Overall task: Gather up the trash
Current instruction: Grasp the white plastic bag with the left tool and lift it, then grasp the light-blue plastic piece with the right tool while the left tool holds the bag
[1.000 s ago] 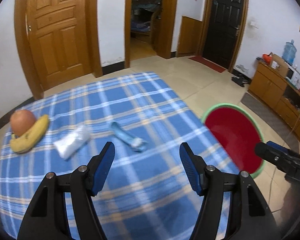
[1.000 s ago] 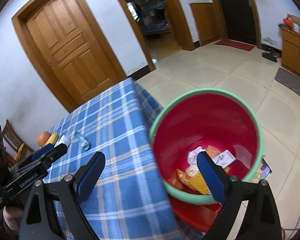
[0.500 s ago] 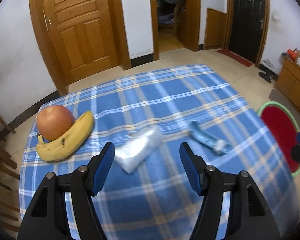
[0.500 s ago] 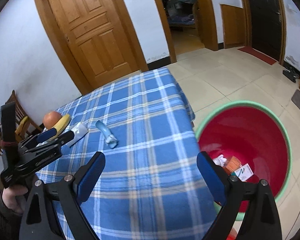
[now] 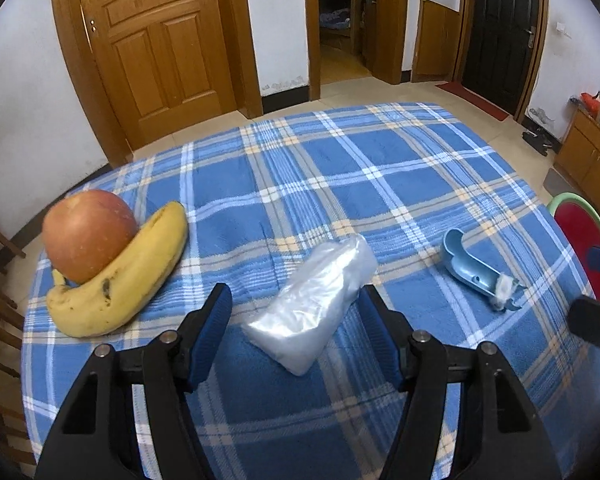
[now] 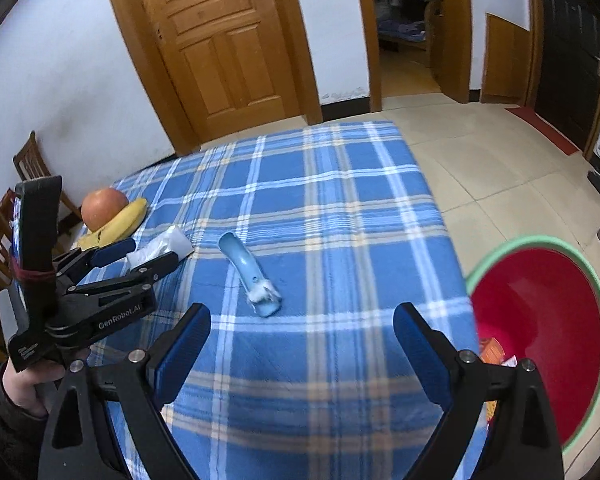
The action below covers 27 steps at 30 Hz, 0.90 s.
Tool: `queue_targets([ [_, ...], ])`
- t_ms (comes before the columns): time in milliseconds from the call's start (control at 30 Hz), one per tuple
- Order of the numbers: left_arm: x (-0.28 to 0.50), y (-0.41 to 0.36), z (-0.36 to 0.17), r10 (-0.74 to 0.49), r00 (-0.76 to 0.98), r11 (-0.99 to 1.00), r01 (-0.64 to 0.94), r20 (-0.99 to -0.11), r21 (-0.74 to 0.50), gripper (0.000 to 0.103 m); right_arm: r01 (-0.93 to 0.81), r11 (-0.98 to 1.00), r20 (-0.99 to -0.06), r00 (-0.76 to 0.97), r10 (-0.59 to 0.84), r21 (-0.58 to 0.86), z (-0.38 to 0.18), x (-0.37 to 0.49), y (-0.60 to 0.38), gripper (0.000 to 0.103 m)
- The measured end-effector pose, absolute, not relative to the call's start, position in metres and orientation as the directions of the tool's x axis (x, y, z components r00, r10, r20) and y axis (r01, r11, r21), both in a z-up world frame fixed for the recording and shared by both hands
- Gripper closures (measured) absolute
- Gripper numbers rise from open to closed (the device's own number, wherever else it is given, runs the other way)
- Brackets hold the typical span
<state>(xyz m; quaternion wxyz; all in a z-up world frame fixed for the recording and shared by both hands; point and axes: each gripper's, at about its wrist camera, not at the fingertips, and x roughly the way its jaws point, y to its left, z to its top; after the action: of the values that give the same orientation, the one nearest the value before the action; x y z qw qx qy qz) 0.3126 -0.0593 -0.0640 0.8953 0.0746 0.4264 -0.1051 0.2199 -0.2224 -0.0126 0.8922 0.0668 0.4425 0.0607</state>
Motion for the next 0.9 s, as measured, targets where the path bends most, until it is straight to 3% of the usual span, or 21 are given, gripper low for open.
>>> queue_targets([
  [33,0.312,-0.060,-0.065,-0.128,0.610,0.966,0.257,-0.782,0.042,0.052,-0.059,0.984,-0.785,0.596,0.169,0.167,-0.015,0.224,-0.218,0.008],
  [167,0.310,-0.062,-0.067,-0.158,0.598,0.960,0.279,-0.786,0.019,0.072,-0.087,0.985,-0.800,0.575,0.172,0.150,-0.026,0.238,-0.207,0.015],
  [500,0.292,-0.050,-0.058,-0.192,0.584,0.968,0.247,-0.789,-0.053,0.073,-0.119,0.982,-0.819,0.542,0.187,0.145,-0.045,0.258,-0.195,0.034],
  [767,0.274,-0.028,-0.052,-0.193,0.584,0.979,0.167,-0.789,-0.116,0.073,-0.136,0.987,-0.822,0.550,0.148,0.087,-0.050,0.259,-0.183,0.041],
  [867,0.266,-0.023,-0.049,-0.199,0.587,0.979,0.151,-0.785,-0.136,0.073,-0.154,0.987,-0.820,0.558,0.123,0.044,-0.050,0.257,-0.176,0.056],
  [900,0.265,-0.022,-0.048,-0.200,0.588,0.979,0.147,-0.783,-0.140,0.073,-0.160,0.987,-0.820,0.560,0.121,0.036,-0.050,0.256,-0.176,0.065],
])
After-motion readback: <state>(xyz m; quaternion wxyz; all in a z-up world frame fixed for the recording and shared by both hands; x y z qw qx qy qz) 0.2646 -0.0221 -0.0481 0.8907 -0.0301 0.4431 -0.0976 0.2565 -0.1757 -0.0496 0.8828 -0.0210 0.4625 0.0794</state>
